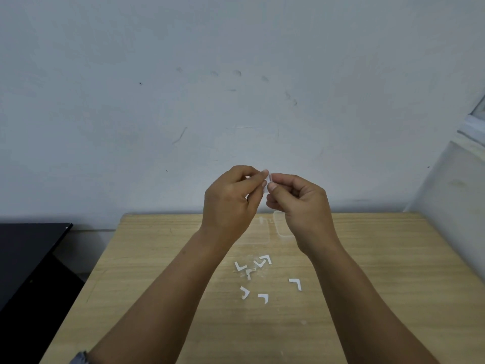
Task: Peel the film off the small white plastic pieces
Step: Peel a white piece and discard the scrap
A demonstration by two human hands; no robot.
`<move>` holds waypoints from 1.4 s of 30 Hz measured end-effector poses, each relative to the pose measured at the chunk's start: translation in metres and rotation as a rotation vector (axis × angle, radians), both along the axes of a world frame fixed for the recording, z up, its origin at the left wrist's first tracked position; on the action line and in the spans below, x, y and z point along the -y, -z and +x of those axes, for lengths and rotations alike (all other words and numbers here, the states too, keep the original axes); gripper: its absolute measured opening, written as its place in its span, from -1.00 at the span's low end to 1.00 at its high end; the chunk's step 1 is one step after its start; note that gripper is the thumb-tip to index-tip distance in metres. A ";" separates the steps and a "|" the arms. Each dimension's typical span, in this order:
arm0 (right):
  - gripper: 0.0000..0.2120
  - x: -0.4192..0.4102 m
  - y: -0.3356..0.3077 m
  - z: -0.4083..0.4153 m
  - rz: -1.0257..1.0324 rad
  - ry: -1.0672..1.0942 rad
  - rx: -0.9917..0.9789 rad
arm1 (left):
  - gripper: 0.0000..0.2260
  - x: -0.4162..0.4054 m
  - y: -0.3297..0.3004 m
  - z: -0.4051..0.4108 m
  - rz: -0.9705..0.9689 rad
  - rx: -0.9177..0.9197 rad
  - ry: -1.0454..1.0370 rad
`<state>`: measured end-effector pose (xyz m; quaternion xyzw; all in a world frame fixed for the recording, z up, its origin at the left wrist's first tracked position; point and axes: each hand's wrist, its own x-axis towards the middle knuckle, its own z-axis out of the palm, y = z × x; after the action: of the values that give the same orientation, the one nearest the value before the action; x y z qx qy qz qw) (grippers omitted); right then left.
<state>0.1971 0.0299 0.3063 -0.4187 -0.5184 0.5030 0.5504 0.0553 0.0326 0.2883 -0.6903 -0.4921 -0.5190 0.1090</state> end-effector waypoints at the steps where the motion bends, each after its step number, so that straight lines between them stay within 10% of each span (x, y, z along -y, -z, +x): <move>1: -0.87 0.000 0.000 0.000 -0.001 0.000 -0.001 | -0.86 0.000 0.001 0.000 0.028 -0.003 -0.004; 42: -0.88 -0.020 0.030 0.004 -0.346 -0.022 -0.256 | -0.95 0.015 0.019 0.009 -0.473 0.386 0.249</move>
<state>0.2007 0.0498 0.2765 -0.4340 -0.3546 0.6396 0.5261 0.0642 0.0177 0.2690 -0.6402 -0.5224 -0.5209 -0.2140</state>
